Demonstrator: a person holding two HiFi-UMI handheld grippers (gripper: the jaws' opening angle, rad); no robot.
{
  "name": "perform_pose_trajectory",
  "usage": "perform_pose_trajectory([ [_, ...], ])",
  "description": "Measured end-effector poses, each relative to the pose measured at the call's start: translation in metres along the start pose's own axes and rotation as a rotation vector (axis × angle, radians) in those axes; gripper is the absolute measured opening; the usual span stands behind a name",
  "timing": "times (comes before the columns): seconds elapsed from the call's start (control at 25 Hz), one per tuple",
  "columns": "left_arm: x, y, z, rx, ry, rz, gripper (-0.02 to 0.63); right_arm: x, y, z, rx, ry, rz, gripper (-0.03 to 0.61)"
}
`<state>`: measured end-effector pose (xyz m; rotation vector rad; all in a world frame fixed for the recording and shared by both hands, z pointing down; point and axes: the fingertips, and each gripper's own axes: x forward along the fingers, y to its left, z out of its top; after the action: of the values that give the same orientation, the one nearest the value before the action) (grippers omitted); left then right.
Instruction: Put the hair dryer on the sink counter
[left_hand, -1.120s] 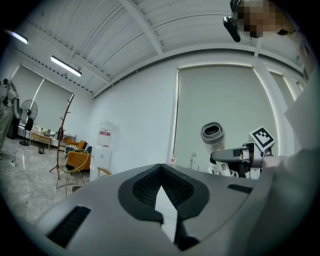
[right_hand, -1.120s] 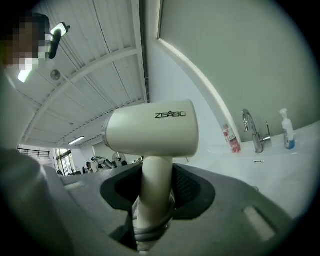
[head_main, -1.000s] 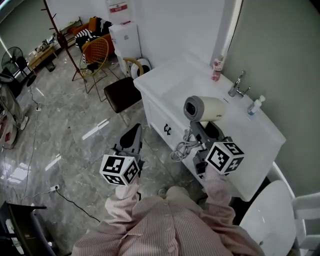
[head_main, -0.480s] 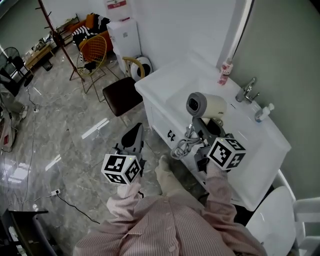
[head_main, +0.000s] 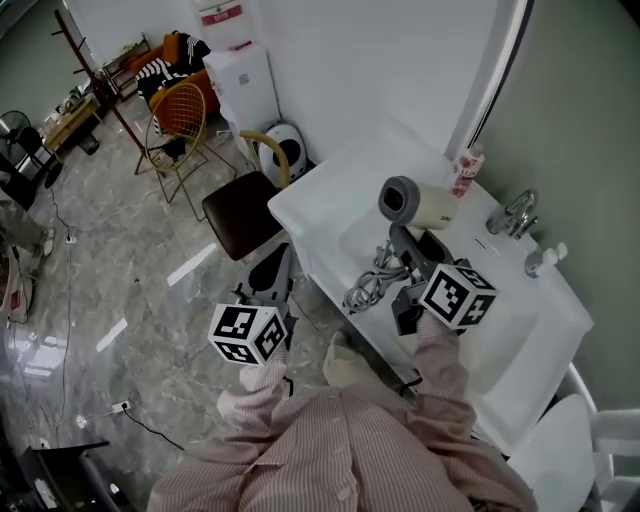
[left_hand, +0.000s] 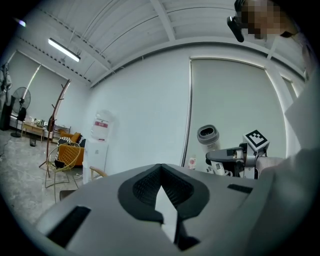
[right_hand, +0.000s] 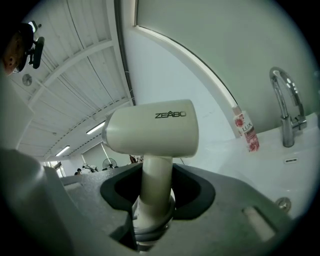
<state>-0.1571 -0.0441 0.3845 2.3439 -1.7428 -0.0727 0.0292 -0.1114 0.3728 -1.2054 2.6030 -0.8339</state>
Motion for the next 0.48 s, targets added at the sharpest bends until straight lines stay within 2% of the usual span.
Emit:
perform_pose_trajectory([
  [0.48,0.117,0.039,0.001,-0.021,0.081,-0.060,-0.003,0.095,-0.065,0.029,0.055,0.051,-0.079,0.160],
])
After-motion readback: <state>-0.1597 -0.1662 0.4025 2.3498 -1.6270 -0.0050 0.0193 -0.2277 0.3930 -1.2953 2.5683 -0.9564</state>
